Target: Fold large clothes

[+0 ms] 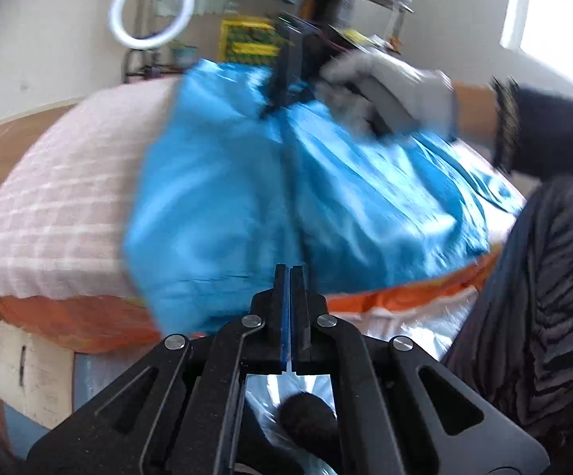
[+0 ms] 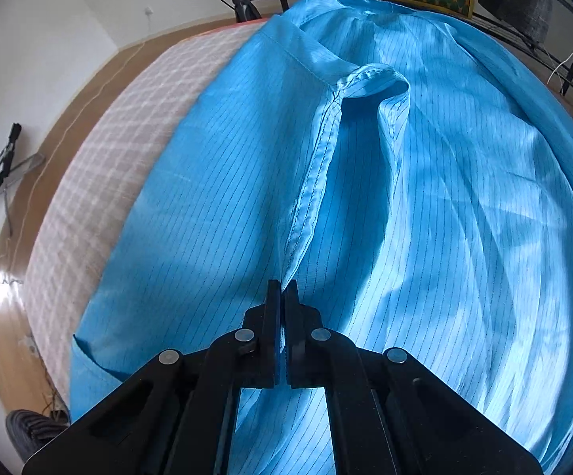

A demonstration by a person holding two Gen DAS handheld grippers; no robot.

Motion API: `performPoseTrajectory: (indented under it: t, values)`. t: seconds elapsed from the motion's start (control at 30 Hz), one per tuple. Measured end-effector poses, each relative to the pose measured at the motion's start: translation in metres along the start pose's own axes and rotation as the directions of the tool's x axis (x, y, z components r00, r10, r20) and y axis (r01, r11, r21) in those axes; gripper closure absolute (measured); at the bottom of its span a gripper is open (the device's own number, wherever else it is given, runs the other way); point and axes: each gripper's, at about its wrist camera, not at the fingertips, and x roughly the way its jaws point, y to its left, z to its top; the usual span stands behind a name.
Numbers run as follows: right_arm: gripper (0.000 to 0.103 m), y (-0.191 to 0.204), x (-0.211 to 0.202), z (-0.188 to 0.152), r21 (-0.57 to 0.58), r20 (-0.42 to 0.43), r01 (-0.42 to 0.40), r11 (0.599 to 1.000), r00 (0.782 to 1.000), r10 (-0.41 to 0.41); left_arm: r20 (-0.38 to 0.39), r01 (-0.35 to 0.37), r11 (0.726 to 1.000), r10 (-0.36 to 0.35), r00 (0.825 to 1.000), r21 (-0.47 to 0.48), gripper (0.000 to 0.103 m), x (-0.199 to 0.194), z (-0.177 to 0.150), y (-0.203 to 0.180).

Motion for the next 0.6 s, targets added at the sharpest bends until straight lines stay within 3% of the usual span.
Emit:
performPoseTrajectory:
  t: [0.17,0.27,0.37,0.5,0.6]
  values:
    - [0.103,-0.009,-0.009,0.002,-0.018,0.011,0.051,0.999,0.999,-0.051,-0.018,-0.046,0.99,0.044,0.999,-0.132,0.103,0.009,0.001,0.042]
    - [0.102,-0.013,-0.009,-0.001,-0.016,0.012,0.035,0.999,0.999,-0.035,-0.057,-0.021,0.994,0.015,0.998,-0.106,0.103,0.026,0.001,0.039]
    - [0.093,-0.008,-0.017,-0.004,-0.037,-0.011,0.032,0.999,0.999,-0.032,-0.116,0.04,0.998,-0.044,0.992,-0.042,0.103,0.046,-0.005,0.02]
    - [0.081,-0.004,-0.056,-0.019,-0.058,0.051,0.034,0.998,0.998,-0.031,-0.162,0.092,0.996,-0.09,0.983,0.009,0.103,0.05,-0.019,0.002]
    - [0.079,0.0,-0.093,-0.048,-0.075,0.092,0.004,0.997,0.996,0.003,-0.141,0.102,0.994,-0.098,0.985,0.026,0.103,0.034,-0.021,-0.001]
